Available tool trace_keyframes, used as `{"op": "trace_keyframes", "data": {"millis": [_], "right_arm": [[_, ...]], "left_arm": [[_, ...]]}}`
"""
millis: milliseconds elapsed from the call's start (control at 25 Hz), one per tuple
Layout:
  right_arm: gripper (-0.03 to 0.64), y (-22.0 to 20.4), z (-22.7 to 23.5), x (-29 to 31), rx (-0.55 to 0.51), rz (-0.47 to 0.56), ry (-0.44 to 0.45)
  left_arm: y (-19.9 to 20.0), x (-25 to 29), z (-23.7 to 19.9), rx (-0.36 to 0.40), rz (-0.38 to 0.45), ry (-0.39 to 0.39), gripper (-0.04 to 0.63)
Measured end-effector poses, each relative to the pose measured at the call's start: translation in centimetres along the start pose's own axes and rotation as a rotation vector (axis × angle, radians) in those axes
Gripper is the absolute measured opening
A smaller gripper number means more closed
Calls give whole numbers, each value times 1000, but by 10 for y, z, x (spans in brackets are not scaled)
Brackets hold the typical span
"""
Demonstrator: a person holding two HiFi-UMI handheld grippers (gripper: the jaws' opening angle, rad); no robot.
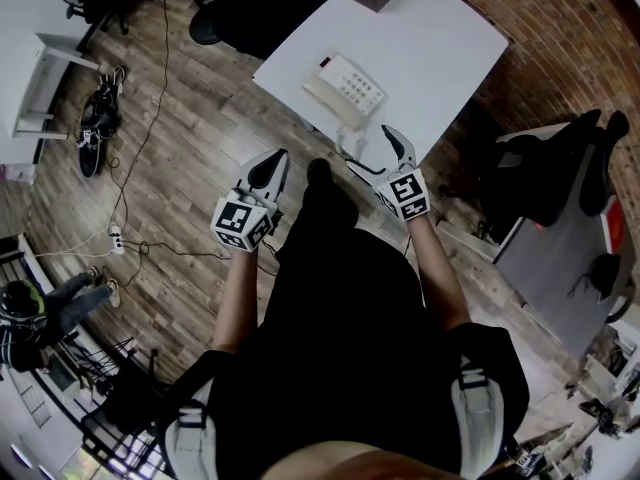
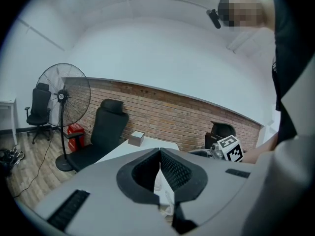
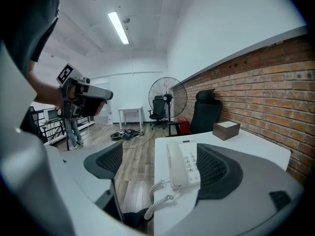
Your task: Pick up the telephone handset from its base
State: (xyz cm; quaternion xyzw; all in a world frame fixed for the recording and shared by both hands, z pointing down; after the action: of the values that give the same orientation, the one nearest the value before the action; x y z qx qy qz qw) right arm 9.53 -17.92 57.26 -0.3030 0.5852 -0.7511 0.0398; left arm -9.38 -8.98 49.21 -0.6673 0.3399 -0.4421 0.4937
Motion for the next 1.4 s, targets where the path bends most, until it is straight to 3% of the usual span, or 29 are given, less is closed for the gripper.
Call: {"op": "trace_keyframes", "data": {"millis": [520, 1400], "right_arm": [[440, 13, 27, 45, -7, -29, -8], [430, -2, 61, 120, 19, -125, -15]], "left_arm": [[24, 46, -46, 16, 3, -28, 20], [40, 101, -122, 26, -21, -56, 20]]}}
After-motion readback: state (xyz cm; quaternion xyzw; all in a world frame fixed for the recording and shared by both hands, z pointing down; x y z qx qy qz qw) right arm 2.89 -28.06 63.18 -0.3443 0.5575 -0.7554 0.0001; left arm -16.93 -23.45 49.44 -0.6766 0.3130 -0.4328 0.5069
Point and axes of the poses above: the fingertips, and each gripper's own axes: x forward along the fingers, z to its right, y out of its top, the point moved 4 cm from there along -x, backward along the fingers, and after that the axes turned 6 degrees about x, right-handed, at the moved point
